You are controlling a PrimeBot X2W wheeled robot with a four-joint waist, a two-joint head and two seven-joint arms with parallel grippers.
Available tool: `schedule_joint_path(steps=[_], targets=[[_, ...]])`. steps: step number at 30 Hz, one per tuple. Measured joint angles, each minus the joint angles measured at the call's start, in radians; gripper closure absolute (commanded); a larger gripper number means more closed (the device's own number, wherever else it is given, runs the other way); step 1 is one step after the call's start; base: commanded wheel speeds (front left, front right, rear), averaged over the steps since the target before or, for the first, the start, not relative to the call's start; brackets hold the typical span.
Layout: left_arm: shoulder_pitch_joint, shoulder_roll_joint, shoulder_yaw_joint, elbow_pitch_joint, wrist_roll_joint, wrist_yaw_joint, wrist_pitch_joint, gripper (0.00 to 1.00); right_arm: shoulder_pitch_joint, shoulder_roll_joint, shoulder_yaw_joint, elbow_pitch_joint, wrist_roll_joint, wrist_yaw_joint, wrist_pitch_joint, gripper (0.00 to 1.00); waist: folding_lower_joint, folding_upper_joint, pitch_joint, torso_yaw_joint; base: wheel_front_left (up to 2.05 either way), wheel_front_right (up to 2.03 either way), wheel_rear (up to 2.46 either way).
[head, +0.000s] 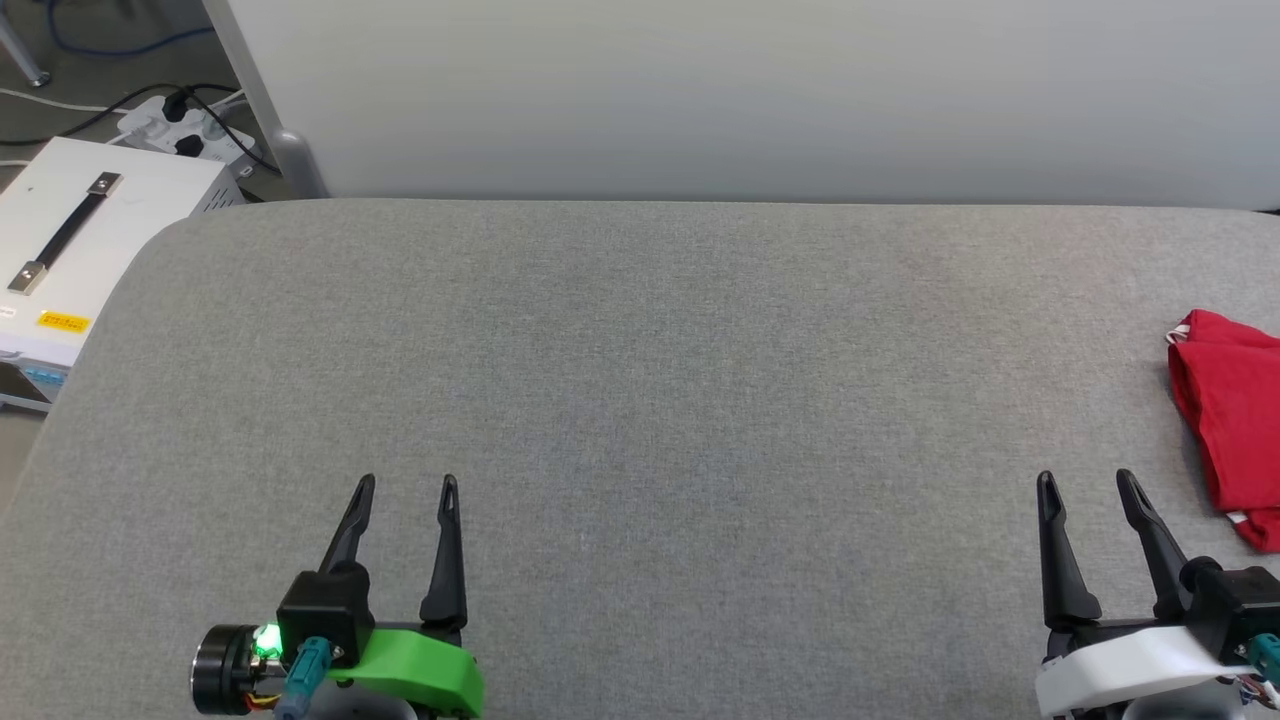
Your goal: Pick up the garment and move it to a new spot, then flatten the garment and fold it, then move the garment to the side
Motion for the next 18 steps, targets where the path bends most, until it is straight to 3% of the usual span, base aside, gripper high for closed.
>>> schedule_joint_path(steps=[1, 2, 18], targets=[[0.000, 0.000, 0.000, 0.001, 0.000, 0.000, 0.000, 0.00, 0.000, 0.000, 0.001, 0.000, 0.000, 0.000, 0.000, 0.00, 0.0000, 0.0000, 0.000, 0.000, 0.00, 0.00, 0.00], [0.000, 0.000, 0.000, 0.001, 0.001, 0.000, 0.001, 1.00, 0.000, 0.000, 0.001, 0.000, 0.000, 0.000, 0.000, 1.00, 0.0000, 0.0000, 0.000, 0.000, 0.00, 0.00, 0.00], [0.000, 0.000, 0.004, -0.004, 0.001, 0.000, 0.024, 1.00, 0.000, 0.000, 0.005, -0.001, -0.005, 0.000, 0.022, 1.00, 0.0000, 0.0000, -0.004, -0.003, 0.00, 0.00, 0.00]])
